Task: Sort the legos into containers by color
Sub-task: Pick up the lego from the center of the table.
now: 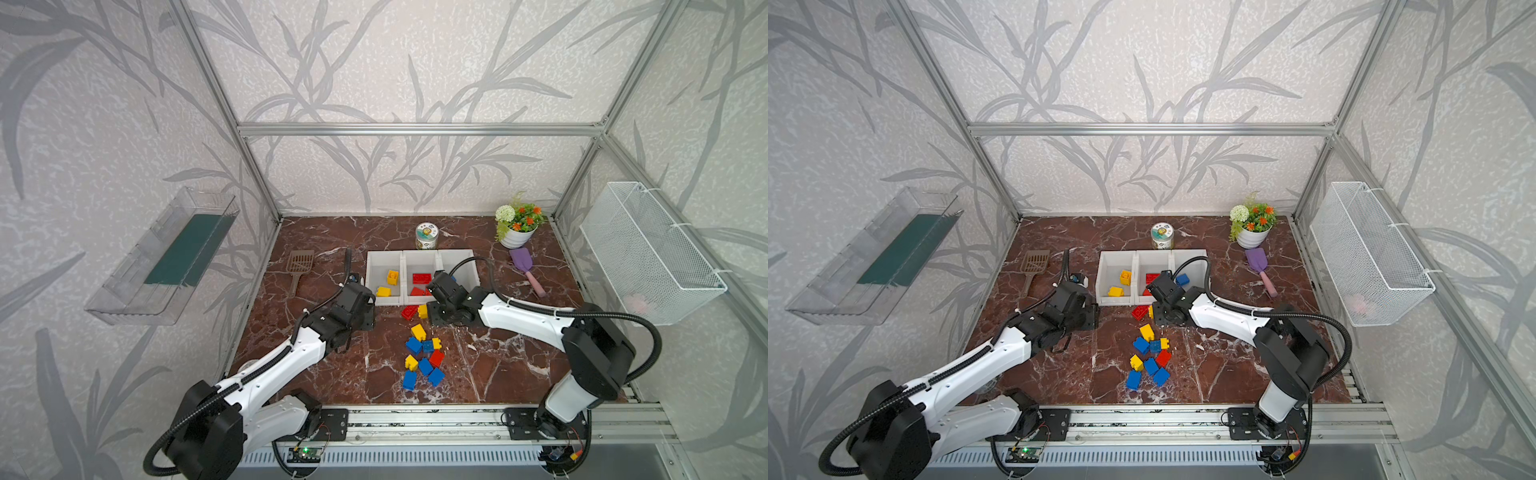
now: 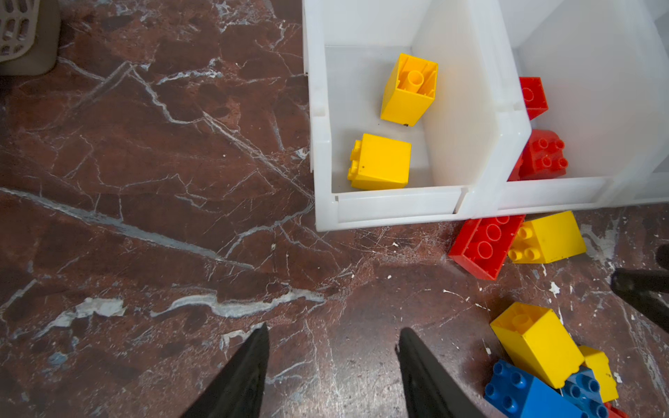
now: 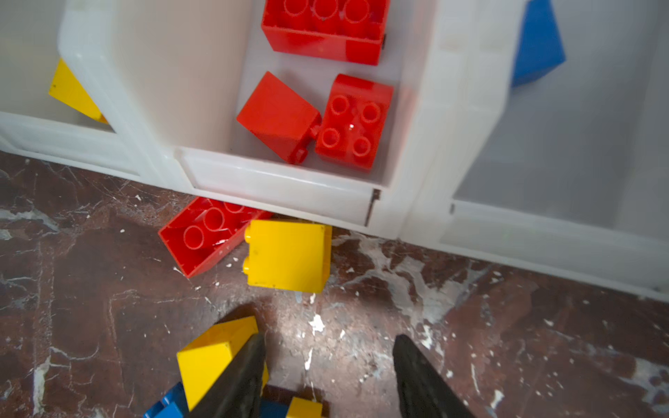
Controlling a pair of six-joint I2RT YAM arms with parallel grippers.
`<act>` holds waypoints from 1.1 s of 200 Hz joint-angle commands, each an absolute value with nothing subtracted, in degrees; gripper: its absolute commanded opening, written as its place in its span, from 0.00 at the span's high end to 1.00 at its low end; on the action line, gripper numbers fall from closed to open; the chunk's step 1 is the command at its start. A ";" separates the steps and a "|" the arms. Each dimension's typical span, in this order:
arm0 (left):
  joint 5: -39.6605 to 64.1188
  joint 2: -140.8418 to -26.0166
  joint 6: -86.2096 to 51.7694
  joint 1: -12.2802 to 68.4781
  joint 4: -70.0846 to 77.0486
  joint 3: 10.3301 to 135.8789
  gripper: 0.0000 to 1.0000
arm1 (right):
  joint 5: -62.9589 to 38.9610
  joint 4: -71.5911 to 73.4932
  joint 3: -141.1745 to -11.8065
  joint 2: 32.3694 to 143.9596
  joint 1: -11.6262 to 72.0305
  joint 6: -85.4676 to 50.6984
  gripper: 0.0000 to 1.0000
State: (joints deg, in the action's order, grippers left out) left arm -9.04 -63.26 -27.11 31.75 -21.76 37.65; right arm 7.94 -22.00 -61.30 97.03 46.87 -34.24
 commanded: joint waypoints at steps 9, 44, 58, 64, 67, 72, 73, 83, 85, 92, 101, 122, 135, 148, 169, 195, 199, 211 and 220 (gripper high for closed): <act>-10.59 -61.31 -28.20 31.31 -23.37 37.27 0.40 | 8.16 -21.44 -65.92 102.48 47.64 -32.92 0.42; -10.42 -60.24 -28.10 31.33 -24.13 36.75 0.40 | 8.55 -21.53 -68.55 106.27 47.64 -33.18 0.42; -10.37 -59.92 -28.21 31.31 -24.17 36.48 0.40 | 8.35 -21.53 -69.09 107.36 47.65 -33.15 0.42; -10.37 -59.94 -28.19 31.29 -24.12 36.34 0.40 | 8.29 -21.53 -69.25 107.82 47.65 -33.16 0.43; -10.37 -59.94 -28.21 31.29 -24.16 36.30 0.40 | 8.20 -21.51 -69.40 107.98 47.67 -33.15 0.43; -10.29 -59.94 -28.21 31.29 -24.14 36.30 0.40 | 8.17 -21.53 -69.52 108.27 47.66 -33.25 0.44; -10.28 -59.94 -28.21 31.33 -24.07 36.30 0.40 | 8.17 -21.53 -69.48 108.32 47.65 -33.23 0.44; -10.34 -59.94 -28.21 31.30 -24.17 36.30 0.40 | 8.17 -21.59 -69.66 108.71 47.65 -33.27 0.46; -10.28 -59.94 -28.21 31.29 -24.10 36.30 0.40 | 8.24 -21.57 -69.62 108.83 47.64 -33.30 0.47; -10.20 -59.93 -28.19 31.31 -24.10 36.38 0.40 | 8.35 -21.57 -69.57 108.95 47.64 -33.39 0.49; -10.20 -59.94 -28.21 31.29 -24.13 36.39 0.40 | 8.51 -21.49 -69.39 108.88 47.67 -33.49 0.52; -10.20 -59.94 -28.28 31.29 -24.09 36.27 0.40 | 8.71 -21.30 -68.95 108.64 47.65 -33.57 0.58; -10.20 -59.94 -28.30 31.29 -24.08 36.28 0.40 | 8.71 -21.36 -68.57 108.25 47.64 -33.64 0.61; -10.15 -60.03 -28.30 31.31 -24.06 36.30 0.40 | 8.45 -21.26 -67.90 107.73 47.64 -33.75 0.62; -10.22 -60.08 -28.38 31.37 -24.05 36.21 0.40 | 7.92 -20.94 -66.09 106.04 47.81 -34.18 0.63; -10.37 -59.94 -28.47 31.33 -24.07 35.87 0.39 | 7.82 -21.50 -63.02 102.59 48.51 -34.52 0.64; -10.42 -59.94 -28.49 31.36 -24.06 35.79 0.39 | 7.82 -21.64 -62.58 101.82 48.67 -34.54 0.63; -10.52 -59.86 -28.60 31.30 -24.03 35.60 0.40 | 7.97 -22.53 -61.51 99.48 49.12 -34.45 0.64; -10.50 -59.72 -28.72 31.33 -24.08 35.38 0.40 | 8.17 -23.38 -60.98 98.11 49.39 -34.53 0.64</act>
State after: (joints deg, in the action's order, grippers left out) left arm -9.17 -60.62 -27.24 31.51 -22.70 36.69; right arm 7.79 -20.56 -62.50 103.26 48.34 -34.02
